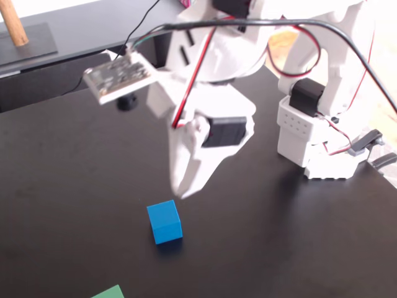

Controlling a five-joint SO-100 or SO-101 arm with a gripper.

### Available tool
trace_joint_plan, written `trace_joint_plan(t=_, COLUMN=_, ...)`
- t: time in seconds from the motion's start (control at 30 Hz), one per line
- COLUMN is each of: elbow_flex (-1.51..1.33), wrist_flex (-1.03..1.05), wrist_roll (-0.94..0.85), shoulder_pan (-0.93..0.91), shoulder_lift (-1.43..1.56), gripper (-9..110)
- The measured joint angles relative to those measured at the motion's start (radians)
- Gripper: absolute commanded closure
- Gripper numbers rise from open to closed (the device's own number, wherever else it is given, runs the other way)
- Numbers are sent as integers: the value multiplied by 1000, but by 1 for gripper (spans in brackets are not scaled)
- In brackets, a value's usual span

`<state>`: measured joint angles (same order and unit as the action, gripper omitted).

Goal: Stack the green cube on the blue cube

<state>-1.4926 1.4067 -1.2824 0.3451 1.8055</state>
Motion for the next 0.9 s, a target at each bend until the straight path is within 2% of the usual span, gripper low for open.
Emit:
trace_joint_plan(t=0.47, elbow_flex=387, wrist_flex=5, wrist_roll=0, shoulder_pan=-6, shoulder_lift=-434, gripper=99)
trace_joint_plan(t=0.53, elbow_flex=399, wrist_flex=5, wrist_roll=-3, shoulder_pan=-18, shoulder_lift=-459, gripper=93)
trace_joint_plan(t=0.63, elbow_flex=408, wrist_flex=2, wrist_roll=-14, shoulder_pan=-43, shoulder_lift=-480, gripper=68)
trace_joint_plan(t=0.7, elbow_flex=408, wrist_flex=-17, wrist_roll=0, shoulder_pan=-61, shoulder_lift=-494, gripper=61)
trace_joint_plan(t=0.9, elbow_flex=380, wrist_flex=-106, wrist_roll=5, shoulder_pan=-110, shoulder_lift=-502, gripper=50)
